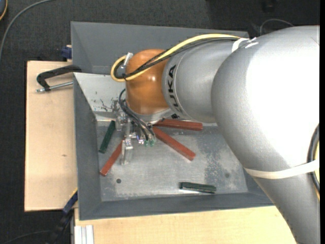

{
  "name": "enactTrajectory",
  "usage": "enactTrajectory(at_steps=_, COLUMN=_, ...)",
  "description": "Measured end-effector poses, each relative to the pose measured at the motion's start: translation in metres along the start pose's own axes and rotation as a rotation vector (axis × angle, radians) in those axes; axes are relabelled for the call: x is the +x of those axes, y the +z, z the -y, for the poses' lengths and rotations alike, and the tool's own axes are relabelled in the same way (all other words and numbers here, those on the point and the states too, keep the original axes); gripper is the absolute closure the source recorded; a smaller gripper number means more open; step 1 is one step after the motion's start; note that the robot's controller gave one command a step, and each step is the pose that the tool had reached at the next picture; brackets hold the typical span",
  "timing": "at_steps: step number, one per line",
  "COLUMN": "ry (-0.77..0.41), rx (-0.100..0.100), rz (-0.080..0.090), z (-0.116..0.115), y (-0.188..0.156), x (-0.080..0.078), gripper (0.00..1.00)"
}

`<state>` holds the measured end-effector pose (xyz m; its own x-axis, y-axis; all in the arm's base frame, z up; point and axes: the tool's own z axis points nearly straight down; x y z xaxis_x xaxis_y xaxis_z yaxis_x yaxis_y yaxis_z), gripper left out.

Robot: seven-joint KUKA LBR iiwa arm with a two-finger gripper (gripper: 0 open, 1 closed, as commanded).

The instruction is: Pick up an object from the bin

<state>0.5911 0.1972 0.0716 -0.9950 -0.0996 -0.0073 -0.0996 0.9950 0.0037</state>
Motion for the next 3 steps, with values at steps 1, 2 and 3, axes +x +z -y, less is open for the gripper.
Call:
enactTrajectory(at_steps=1, ry=-0.626, rx=0.0, rz=-0.001, z=0.016, y=0.0, x=-0.004, gripper=0.0)
enactTrajectory(at_steps=2, ry=-0.625, rx=0.0, rz=-0.001, z=0.017, y=0.0, x=-0.004, gripper=1.0)
enactTrajectory(at_steps=3, ry=-1.017, rx=0.0, rz=0.002, z=0.018, y=-0.154, x=-0.012, gripper=1.0)
